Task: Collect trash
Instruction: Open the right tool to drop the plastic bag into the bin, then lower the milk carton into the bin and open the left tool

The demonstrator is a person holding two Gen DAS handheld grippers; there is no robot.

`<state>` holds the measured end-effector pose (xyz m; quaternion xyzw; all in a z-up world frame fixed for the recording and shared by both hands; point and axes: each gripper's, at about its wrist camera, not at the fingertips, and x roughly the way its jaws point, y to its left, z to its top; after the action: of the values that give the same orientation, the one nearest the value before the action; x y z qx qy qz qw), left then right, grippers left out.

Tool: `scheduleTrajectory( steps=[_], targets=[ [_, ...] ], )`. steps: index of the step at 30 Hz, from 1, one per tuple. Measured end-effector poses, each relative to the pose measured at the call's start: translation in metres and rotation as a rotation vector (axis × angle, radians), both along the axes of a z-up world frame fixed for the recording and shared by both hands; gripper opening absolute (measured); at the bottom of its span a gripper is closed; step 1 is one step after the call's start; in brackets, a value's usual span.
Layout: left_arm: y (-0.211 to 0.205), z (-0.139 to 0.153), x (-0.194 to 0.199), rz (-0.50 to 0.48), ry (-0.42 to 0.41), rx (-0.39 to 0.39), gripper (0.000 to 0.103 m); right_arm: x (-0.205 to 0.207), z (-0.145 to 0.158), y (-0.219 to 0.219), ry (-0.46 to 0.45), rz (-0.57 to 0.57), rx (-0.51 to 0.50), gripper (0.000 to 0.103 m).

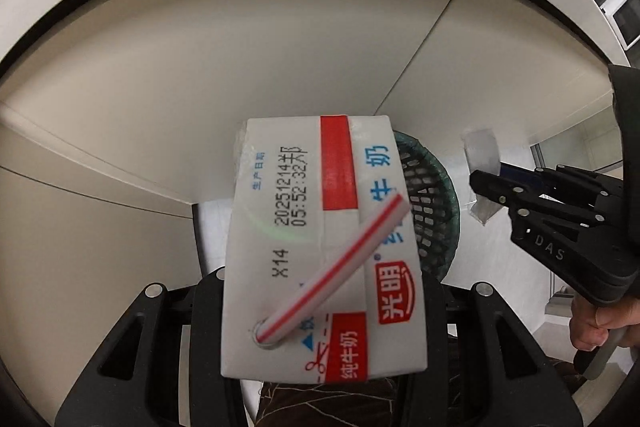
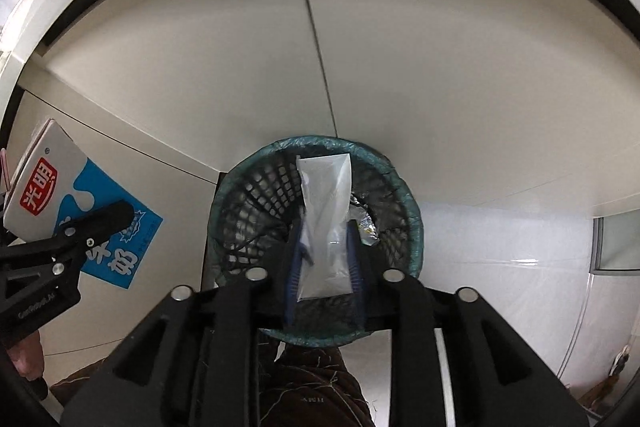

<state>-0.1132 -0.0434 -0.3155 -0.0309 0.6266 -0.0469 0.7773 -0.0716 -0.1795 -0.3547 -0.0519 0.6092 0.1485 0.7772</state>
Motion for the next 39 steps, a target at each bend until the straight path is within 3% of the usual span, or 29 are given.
scheduleTrajectory(
  steps=[20, 24, 39],
  targets=[
    [-0.007, -0.005, 0.022, -0.022, 0.029, 0.004, 0.039, -0.001, 0.003, -0.009, -0.041, -0.034, 0.007, 0.090],
    [-0.013, -0.009, 0.027, -0.038, 0.026, -0.005, 0.039, 0.001, 0.008, -0.022, -0.068, -0.069, -0.007, 0.095],
    [-0.048, -0.026, 0.042, -0.119, 0.041, -0.048, 0.041, -0.007, 0.034, -0.086, -0.112, -0.208, -0.033, 0.095]
  ],
)
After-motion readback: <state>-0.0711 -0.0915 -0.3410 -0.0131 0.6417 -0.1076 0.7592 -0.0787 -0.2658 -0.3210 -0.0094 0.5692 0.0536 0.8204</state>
